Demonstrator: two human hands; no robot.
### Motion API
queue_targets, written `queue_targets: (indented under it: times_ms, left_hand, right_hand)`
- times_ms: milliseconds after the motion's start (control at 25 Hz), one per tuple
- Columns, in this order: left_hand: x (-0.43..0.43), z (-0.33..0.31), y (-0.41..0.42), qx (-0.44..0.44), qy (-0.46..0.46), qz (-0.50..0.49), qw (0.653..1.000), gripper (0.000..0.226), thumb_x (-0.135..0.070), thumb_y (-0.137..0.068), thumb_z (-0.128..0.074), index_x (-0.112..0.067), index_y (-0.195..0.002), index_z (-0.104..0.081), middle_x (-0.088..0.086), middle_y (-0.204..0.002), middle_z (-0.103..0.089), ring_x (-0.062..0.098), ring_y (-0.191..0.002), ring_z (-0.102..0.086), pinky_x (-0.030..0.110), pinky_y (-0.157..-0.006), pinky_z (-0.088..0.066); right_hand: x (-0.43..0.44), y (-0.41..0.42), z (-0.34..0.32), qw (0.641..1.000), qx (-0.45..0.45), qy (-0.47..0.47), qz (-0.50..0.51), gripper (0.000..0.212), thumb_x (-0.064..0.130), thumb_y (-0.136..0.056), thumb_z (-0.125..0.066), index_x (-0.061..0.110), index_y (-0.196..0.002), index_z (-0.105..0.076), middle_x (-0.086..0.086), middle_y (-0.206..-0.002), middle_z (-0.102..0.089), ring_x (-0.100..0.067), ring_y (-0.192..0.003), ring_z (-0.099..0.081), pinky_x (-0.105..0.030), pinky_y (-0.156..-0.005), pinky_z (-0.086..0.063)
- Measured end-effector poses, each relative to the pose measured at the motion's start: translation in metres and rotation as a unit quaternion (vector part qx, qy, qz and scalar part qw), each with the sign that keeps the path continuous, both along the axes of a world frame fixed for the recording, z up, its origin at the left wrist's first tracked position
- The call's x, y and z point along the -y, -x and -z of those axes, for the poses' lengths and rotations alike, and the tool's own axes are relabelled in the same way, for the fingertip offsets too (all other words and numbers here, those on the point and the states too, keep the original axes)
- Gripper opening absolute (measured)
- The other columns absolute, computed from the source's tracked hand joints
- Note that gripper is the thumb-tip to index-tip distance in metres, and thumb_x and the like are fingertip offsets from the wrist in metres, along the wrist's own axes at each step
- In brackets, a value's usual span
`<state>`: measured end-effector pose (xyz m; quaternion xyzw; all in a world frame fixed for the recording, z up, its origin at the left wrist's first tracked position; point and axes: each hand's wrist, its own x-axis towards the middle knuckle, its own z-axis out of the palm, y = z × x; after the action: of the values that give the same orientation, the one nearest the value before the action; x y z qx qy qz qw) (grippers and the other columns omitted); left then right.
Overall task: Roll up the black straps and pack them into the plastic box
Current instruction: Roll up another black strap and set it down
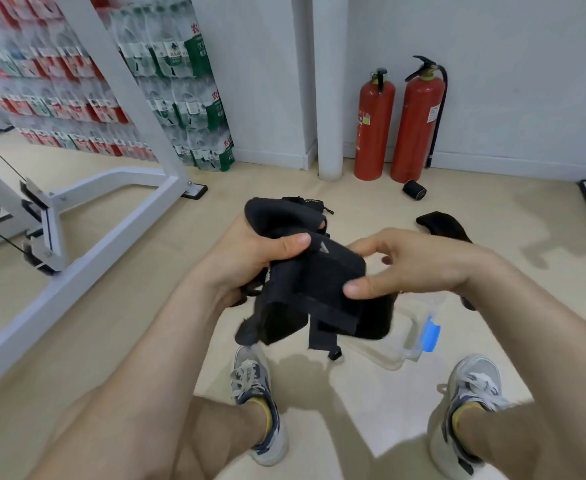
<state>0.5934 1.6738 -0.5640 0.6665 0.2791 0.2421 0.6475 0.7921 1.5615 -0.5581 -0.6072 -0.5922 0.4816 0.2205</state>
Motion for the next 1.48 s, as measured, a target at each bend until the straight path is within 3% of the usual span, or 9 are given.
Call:
queue_targets:
  times_ms: [160, 480, 600, 800, 920, 1040, 1120, 1280, 1480]
  left_hand:
    - [0.012, 0.003, -0.015, -0.019, 0.007, -0.033, 0.999, 0.011, -0.012, -0.095, -0.06, -0.007, -0.097, -0.069, 0.002, -0.079, -0.073, 0.013, -0.074, -0.07, 0.022, -0.064, -0.056]
    - [-0.007, -0.001, -0.004, -0.063, 0.035, -0.141, 0.987, 0.027, -0.025, -0.104, -0.049, -0.01, -0.102, -0.07, 0.011, -0.094, -0.076, 0.022, -0.083, -0.07, 0.043, -0.083, -0.057]
    - [0.014, 0.005, -0.017, -0.07, 0.119, -0.097, 0.986, 0.024, -0.027, -0.103, -0.05, -0.017, -0.097, -0.071, 0.003, -0.081, -0.076, 0.018, -0.071, -0.074, 0.034, -0.063, -0.062]
    - [0.018, 0.03, -0.034, -0.16, -0.051, -0.093, 0.981, 0.017, -0.005, -0.099, -0.05, -0.015, -0.104, -0.063, -0.008, -0.075, -0.065, -0.005, -0.063, -0.058, 0.008, -0.047, -0.044]
    - [0.016, 0.043, -0.037, -0.215, -0.103, -0.108, 0.965, 0.029, -0.003, -0.093, -0.059, -0.008, -0.121, -0.054, 0.001, -0.1, -0.055, 0.015, -0.091, -0.054, 0.018, -0.063, -0.042]
    - [0.016, 0.037, -0.035, -0.1, -0.207, -0.08, 0.97, 0.012, -0.02, -0.084, -0.055, -0.03, -0.091, -0.057, -0.001, -0.09, -0.06, 0.022, -0.09, -0.057, 0.035, -0.075, -0.049]
    - [0.012, 0.033, -0.028, -0.174, -0.381, -0.077, 0.905, 0.024, -0.028, -0.088, -0.044, -0.023, -0.096, -0.066, 0.006, -0.104, -0.063, 0.029, -0.105, -0.048, 0.045, -0.09, -0.046]
    - [0.013, 0.035, -0.019, -0.336, -0.671, -0.087, 0.655, 0.026, -0.032, -0.083, -0.057, -0.013, -0.083, -0.075, 0.012, -0.092, -0.062, 0.028, -0.1, -0.033, 0.044, -0.092, -0.026]
    - [0.047, 0.042, -0.029, -0.317, -0.715, 0.008, 0.623, 0.025, -0.011, -0.074, -0.049, -0.021, -0.075, -0.071, 0.006, -0.101, -0.06, 0.027, -0.098, -0.038, 0.045, -0.089, -0.032]
  right_hand:
    - [-0.012, 0.024, 0.017, 0.988, -0.12, -0.04, 0.093, 0.039, 0.032, -0.078, -0.075, 0.0, -0.1, -0.073, -0.016, -0.1, -0.075, -0.02, -0.09, -0.071, -0.039, -0.092, -0.054]
    - [-0.003, -0.014, 0.003, 0.917, -0.343, -0.105, 0.175, 0.04, -0.015, -0.081, -0.055, 0.013, -0.105, -0.069, -0.007, -0.097, -0.075, -0.02, -0.09, -0.072, -0.027, -0.073, -0.057]
    - [-0.01, 0.005, 0.012, 0.92, -0.317, -0.125, 0.192, 0.049, -0.026, -0.072, -0.05, 0.007, -0.104, -0.067, -0.01, -0.094, -0.073, -0.022, -0.088, -0.069, -0.03, -0.076, -0.053]
    - [-0.02, 0.039, 0.03, 0.924, -0.251, -0.091, 0.272, 0.043, 0.004, -0.053, -0.049, 0.002, -0.094, -0.063, -0.009, -0.078, -0.062, -0.023, -0.075, -0.056, -0.034, -0.07, -0.041]
    - [-0.019, 0.045, 0.029, 0.908, -0.32, -0.044, 0.268, 0.022, 0.022, -0.067, -0.066, 0.014, -0.086, -0.062, -0.002, -0.078, -0.067, -0.02, -0.076, -0.063, -0.034, -0.071, -0.049]
    - [-0.016, 0.036, 0.023, 0.917, -0.305, -0.055, 0.249, 0.018, 0.02, -0.084, -0.075, 0.007, -0.096, -0.069, -0.007, -0.083, -0.074, -0.02, -0.074, -0.069, -0.027, -0.069, -0.057]
    - [-0.014, 0.021, 0.014, 0.889, -0.326, -0.094, 0.307, 0.009, 0.01, -0.09, -0.066, 0.006, -0.095, -0.072, -0.008, -0.081, -0.075, -0.019, -0.069, -0.069, -0.024, -0.061, -0.057]
    - [-0.006, -0.011, 0.0, 0.822, -0.468, -0.084, 0.314, 0.02, 0.022, -0.086, -0.061, 0.015, -0.098, -0.075, -0.009, -0.096, -0.073, -0.024, -0.087, -0.067, -0.026, -0.058, -0.052]
    - [-0.009, 0.001, 0.016, 0.87, -0.382, -0.062, 0.305, 0.018, 0.013, -0.093, -0.059, 0.004, -0.103, -0.071, -0.011, -0.089, -0.075, -0.019, -0.074, -0.071, -0.027, -0.068, -0.06]
